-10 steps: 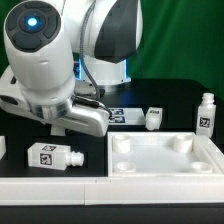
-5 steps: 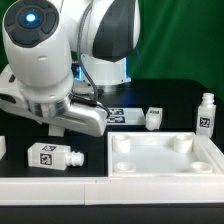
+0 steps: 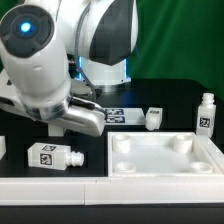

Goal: Assemble one leg

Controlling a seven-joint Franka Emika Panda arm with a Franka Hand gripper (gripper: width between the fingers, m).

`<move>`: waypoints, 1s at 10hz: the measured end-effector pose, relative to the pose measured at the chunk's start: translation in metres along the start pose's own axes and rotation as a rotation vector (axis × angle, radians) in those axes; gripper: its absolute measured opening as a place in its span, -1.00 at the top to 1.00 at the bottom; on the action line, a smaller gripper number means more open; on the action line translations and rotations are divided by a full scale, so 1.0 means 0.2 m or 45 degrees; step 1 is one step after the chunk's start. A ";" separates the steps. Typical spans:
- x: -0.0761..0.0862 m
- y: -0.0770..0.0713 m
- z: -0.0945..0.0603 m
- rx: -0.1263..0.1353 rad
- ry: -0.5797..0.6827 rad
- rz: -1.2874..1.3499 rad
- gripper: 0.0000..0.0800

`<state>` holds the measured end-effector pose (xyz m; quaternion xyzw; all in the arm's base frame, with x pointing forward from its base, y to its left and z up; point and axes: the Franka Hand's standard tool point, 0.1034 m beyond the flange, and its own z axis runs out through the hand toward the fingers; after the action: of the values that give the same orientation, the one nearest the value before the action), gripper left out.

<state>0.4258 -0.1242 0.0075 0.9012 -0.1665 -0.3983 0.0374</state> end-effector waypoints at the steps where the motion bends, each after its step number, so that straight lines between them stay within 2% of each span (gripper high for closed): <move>1: -0.01 0.00 0.01 0.008 -0.013 0.004 -0.62; 3: -0.03 0.00 0.01 0.040 -0.040 0.015 -0.62; 6: -0.04 0.00 0.01 0.042 -0.057 0.028 -0.62; 7: -0.04 0.00 0.01 0.042 -0.057 0.028 -0.31; 8: -0.04 0.00 0.01 0.042 -0.057 0.028 -0.31; 9: -0.04 0.00 0.01 0.042 -0.057 0.028 0.04; 10: -0.04 0.00 0.01 0.042 -0.061 0.026 0.26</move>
Offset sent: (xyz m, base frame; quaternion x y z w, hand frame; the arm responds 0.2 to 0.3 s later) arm 0.0006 0.0067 0.0144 0.0616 -0.0353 0.0160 0.9973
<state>0.4193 -0.1220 0.0126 0.8902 -0.1832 -0.4164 0.0227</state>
